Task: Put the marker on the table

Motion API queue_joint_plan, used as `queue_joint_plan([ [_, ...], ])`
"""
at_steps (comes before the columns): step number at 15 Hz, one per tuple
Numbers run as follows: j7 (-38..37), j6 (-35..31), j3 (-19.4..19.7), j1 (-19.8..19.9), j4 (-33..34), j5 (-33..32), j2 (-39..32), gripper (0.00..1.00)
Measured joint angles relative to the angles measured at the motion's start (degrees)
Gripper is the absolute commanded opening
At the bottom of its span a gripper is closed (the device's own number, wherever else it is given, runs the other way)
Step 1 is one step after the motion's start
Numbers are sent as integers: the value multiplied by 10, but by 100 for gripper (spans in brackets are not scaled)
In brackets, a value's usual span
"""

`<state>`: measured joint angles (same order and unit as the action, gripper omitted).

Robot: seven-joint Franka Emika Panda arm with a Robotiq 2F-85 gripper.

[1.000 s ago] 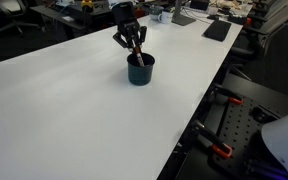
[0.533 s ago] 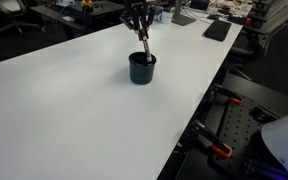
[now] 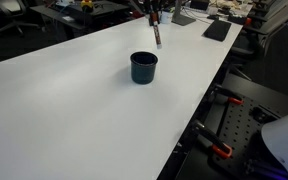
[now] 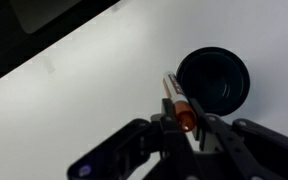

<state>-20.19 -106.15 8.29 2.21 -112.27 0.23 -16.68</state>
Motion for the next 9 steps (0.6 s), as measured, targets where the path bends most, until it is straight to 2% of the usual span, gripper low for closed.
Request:
queue_joint_plan([
  [3, -4, -6, 2, 7, -26, 0, 10, 5],
  [9, -3, -62, 8, 31, -100, 0, 11, 5],
])
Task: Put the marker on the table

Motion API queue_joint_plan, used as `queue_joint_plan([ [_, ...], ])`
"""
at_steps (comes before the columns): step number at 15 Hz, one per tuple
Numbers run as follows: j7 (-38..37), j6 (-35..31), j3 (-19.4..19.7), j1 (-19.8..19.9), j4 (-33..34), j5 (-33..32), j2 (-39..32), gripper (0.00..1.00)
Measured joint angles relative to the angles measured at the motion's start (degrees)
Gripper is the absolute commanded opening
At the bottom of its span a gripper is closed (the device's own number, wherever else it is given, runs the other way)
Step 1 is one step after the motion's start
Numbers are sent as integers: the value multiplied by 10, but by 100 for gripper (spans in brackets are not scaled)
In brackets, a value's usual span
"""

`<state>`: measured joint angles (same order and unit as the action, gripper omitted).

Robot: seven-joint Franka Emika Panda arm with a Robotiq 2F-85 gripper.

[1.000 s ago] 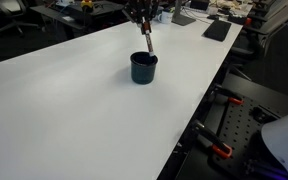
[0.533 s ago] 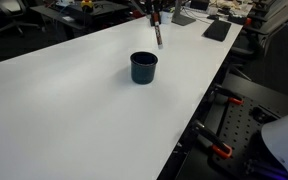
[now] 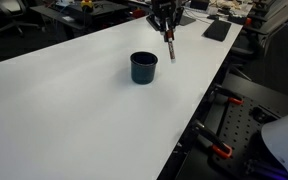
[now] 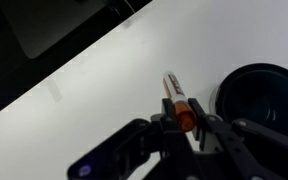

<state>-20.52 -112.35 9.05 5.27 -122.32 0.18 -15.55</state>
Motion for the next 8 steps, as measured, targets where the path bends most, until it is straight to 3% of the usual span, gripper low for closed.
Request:
queue_joint_plan([
  [8, 29, -94, 3, 23, -76, 11, -22, 5],
])
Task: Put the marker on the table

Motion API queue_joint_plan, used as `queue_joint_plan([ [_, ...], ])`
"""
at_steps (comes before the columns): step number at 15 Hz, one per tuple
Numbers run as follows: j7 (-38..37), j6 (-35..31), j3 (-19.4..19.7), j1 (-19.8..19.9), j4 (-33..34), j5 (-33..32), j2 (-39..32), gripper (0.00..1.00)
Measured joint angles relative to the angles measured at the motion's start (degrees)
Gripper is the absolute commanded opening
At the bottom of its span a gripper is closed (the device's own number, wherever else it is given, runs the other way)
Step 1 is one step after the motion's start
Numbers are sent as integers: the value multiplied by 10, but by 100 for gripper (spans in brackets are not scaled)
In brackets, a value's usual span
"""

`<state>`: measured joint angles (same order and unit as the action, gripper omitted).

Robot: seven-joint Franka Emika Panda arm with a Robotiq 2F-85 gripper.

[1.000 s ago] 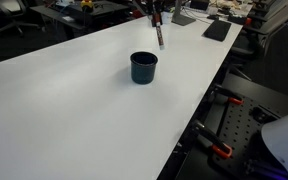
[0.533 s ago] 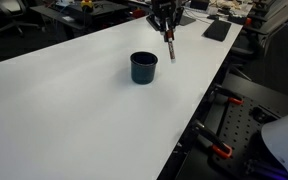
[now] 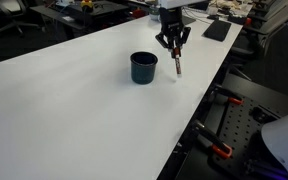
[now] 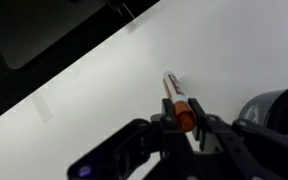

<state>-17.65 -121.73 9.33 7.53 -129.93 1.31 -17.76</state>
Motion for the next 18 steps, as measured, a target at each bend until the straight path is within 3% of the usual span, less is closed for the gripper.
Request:
queue_joint_plan([
  [6, 75, -28, 0, 11, 4, 38, -37, 5],
  [7, 88, -28, 0, 15, 6, 47, -40, 45],
  [8, 102, -28, -1, 19, 7, 56, -44, 46],
  [9, 120, -28, -2, 23, 9, 67, -49, 27],
  [12, 124, -28, -2, 25, 10, 68, -56, 46],
  [18, 124, -28, -2, 25, 11, 68, -56, 46],
])
